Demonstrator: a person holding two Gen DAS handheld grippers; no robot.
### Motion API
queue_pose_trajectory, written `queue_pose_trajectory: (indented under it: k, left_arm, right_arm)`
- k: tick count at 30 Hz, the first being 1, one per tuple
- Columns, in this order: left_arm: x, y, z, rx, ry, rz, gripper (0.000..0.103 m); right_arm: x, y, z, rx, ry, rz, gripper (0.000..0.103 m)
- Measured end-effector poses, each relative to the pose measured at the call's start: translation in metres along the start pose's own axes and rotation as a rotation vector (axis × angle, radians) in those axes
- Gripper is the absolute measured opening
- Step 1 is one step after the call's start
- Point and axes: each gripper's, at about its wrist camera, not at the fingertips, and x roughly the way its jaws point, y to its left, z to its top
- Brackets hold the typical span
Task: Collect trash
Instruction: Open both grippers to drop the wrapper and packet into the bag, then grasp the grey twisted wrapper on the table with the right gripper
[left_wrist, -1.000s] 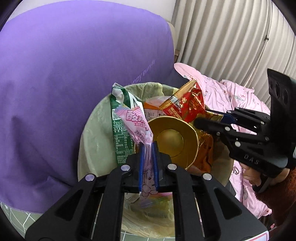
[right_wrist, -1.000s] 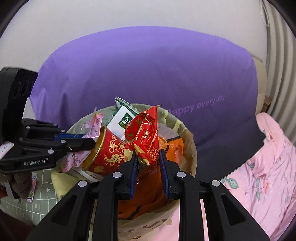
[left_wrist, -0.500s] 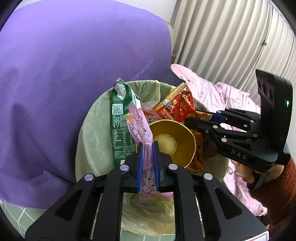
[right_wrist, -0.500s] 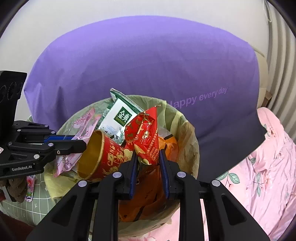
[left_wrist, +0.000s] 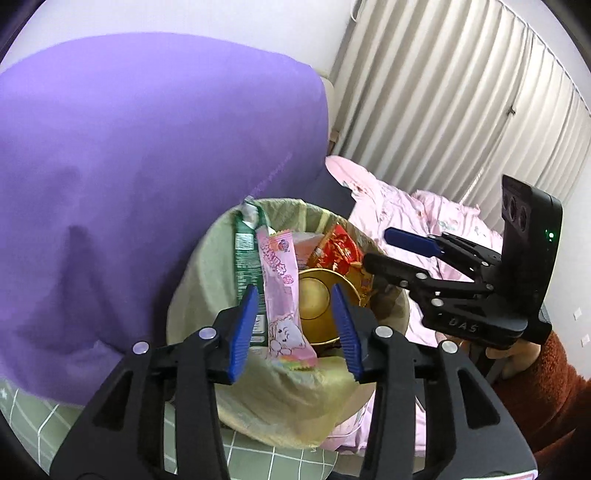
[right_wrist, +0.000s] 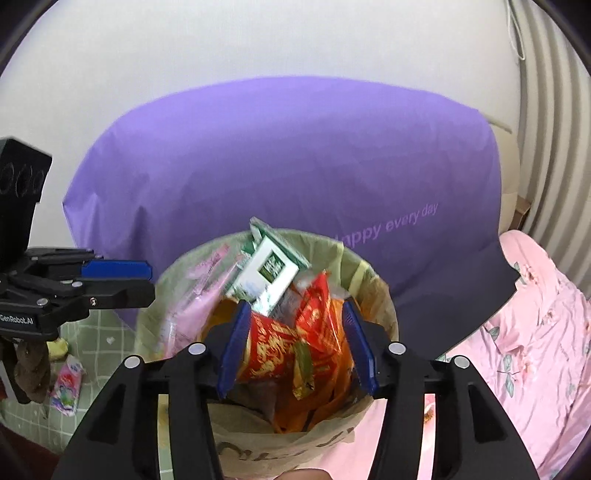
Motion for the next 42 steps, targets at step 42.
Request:
queue_pose_trajectory:
  k: [42]
  left_arm:
    - [-0.234,0.242,-0.305,-0.889,-0.176,0.616,0.052]
  right_arm:
    - [0.033,0.268,-0.063,-0.275,0.111,0.483,0.067]
